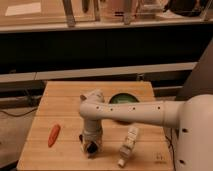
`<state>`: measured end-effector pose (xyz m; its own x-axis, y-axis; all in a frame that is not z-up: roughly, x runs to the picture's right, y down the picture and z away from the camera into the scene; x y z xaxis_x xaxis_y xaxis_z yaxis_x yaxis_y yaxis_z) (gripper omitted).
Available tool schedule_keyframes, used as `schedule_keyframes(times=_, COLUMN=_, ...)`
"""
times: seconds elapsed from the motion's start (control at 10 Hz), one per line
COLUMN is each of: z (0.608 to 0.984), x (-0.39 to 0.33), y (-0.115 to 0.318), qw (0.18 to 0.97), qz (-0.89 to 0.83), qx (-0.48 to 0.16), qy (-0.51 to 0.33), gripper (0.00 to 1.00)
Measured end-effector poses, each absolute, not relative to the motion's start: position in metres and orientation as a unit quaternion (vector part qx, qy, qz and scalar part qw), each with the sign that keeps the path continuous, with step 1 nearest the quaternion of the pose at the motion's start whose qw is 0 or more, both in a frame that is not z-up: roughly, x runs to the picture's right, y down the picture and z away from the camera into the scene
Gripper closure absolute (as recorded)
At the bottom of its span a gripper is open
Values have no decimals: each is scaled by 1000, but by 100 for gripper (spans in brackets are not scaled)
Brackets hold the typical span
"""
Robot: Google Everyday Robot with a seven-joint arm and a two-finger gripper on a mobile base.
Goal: Place the eraser on the white sponge
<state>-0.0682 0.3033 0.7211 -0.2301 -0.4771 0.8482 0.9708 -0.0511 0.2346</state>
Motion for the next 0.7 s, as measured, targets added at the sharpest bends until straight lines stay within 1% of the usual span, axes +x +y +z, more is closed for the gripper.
schedule_keyframes(times=0.7, z=721, x=-66, y=302, qw=547, qz=-657, qx=-291, qy=-429, gripper=20)
